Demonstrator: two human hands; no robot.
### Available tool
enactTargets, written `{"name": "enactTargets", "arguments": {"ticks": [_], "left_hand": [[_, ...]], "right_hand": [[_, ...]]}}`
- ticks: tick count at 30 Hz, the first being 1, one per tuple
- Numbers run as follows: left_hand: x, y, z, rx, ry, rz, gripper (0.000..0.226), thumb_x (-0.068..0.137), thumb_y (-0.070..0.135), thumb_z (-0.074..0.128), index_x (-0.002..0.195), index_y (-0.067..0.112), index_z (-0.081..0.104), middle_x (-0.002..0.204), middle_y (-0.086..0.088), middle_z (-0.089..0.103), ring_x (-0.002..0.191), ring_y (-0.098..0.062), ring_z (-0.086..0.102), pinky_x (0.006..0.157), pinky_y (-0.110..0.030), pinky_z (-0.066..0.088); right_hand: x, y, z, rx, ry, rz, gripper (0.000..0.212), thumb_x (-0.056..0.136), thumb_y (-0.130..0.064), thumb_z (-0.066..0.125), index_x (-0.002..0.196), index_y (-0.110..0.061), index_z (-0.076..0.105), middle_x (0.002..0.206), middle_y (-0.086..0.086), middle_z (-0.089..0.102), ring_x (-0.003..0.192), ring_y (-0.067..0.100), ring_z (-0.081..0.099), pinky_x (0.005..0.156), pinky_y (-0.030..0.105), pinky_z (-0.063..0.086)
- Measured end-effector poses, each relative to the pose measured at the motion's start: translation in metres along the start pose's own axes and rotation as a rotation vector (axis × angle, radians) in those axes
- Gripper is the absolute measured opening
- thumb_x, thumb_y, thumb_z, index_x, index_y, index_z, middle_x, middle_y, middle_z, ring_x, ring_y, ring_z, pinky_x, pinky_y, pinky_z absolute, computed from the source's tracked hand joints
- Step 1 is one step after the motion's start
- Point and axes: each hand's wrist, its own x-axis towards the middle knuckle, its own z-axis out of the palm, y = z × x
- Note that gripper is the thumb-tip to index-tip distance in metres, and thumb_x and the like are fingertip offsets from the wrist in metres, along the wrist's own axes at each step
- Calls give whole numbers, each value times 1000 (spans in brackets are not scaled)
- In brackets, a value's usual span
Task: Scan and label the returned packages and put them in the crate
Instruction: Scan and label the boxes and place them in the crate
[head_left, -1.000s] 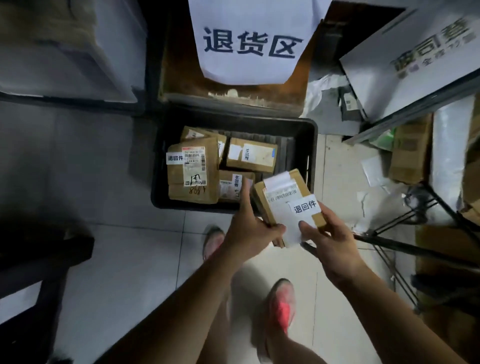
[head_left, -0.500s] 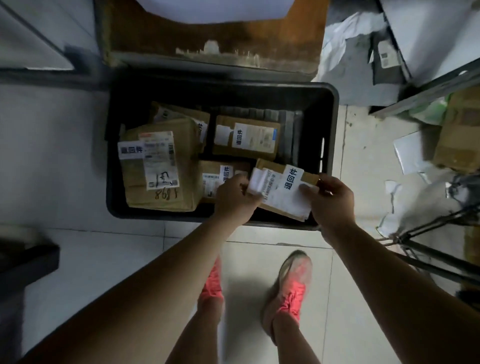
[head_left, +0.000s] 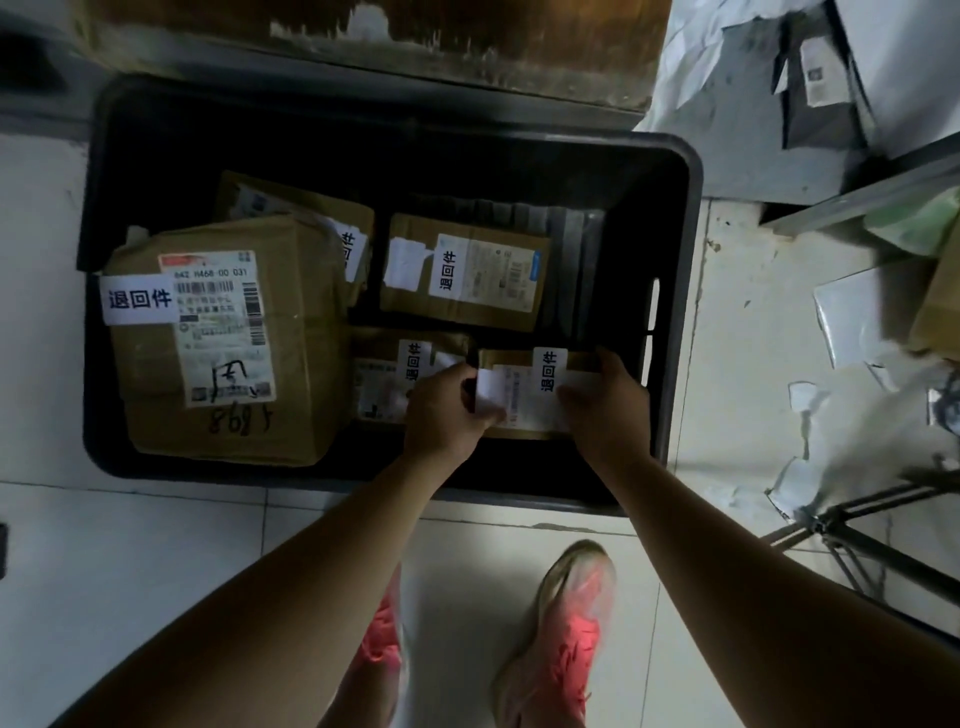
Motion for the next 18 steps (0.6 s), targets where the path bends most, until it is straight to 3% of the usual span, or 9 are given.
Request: {"name": "enactTargets", "arguments": {"ticks": [3,8,13,18], "left_hand": [[10,-2,6,75,4,6,36,72,20,88,104,15,72,105,-2,76,94,-17,72,77,-24,58],[9,0,3,153,36,0,38,72,30,88,103,18,68,101,0,75,94,-18,71,80,-35,58],[-22,26,-36,350,116,120,48,79,39,81,117,13,65,101,-9,72,95,-27,68,71,-32,47],[-68,93,-109,616,92,284,49,90,42,67,130,18,56,114,-5,67,103,-24,66,74,-33,53]], "right_hand": [[7,7,7,23,-25,29,52,93,-11,64,142,-20,49,125,5,64,110,23,66,82,42,62],[-1,9,6,-59,-39,-42,56,92,-13,67,144,-17,47,135,7,56,119,25,59,93,38,58],[-34,-19,-30,-233,-45,-127,61,90,-17,70,145,-15,45,144,8,50,131,29,50,107,45,48],[-100,-77,-96,-466,-91,-193,67,90,-22,70,150,-19,40,158,5,37,142,27,37,112,43,42]]}}
